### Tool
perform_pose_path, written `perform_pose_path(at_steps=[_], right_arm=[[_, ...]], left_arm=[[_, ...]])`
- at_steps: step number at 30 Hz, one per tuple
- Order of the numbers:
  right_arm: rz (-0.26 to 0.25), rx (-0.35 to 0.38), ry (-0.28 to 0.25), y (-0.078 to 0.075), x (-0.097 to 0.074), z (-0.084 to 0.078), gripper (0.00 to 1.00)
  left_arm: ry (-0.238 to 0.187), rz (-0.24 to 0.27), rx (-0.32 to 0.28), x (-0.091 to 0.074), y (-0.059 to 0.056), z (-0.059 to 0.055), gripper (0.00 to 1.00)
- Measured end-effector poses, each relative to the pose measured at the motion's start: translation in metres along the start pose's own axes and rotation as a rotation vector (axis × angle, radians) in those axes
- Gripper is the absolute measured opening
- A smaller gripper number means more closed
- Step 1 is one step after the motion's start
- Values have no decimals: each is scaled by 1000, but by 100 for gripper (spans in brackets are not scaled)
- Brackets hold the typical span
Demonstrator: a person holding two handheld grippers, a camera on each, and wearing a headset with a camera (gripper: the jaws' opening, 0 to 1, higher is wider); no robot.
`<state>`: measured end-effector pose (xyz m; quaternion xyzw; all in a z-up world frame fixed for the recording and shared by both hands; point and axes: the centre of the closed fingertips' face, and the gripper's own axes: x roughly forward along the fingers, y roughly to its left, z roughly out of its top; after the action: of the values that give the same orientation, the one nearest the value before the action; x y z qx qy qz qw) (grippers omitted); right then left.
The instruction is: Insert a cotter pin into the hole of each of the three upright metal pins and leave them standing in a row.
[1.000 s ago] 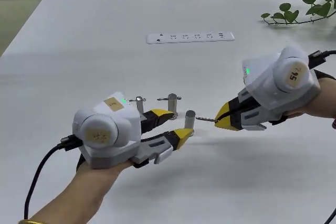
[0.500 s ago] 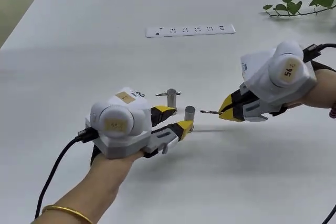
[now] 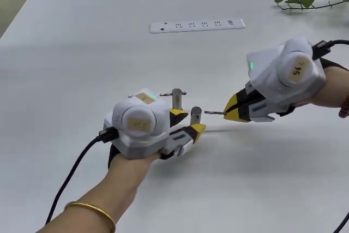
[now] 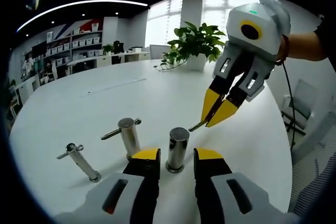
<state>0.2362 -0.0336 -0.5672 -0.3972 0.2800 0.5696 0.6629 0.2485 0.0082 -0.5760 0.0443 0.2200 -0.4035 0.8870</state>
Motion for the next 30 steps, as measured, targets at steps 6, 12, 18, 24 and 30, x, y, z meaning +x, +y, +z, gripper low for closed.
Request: perform_pose_path(at_steps=[6, 12, 18, 24, 30], right_arm=[[4, -8, -4, 0, 2, 3, 0], [5, -14, -7, -1, 4, 7, 0], [7, -20, -6, -1, 4, 8, 0], [7, -29, -7, -2, 5, 11, 0], [11, -41, -9, -3, 8, 16, 0]], left_arm=[[12, -1, -7, 4, 1, -1, 20], [22, -2, 2, 5, 0, -2, 18], [24, -8, -2, 5, 1, -3, 13], [24, -11, 9, 6, 0, -3, 11], [27, -4, 18, 7, 0, -4, 11]])
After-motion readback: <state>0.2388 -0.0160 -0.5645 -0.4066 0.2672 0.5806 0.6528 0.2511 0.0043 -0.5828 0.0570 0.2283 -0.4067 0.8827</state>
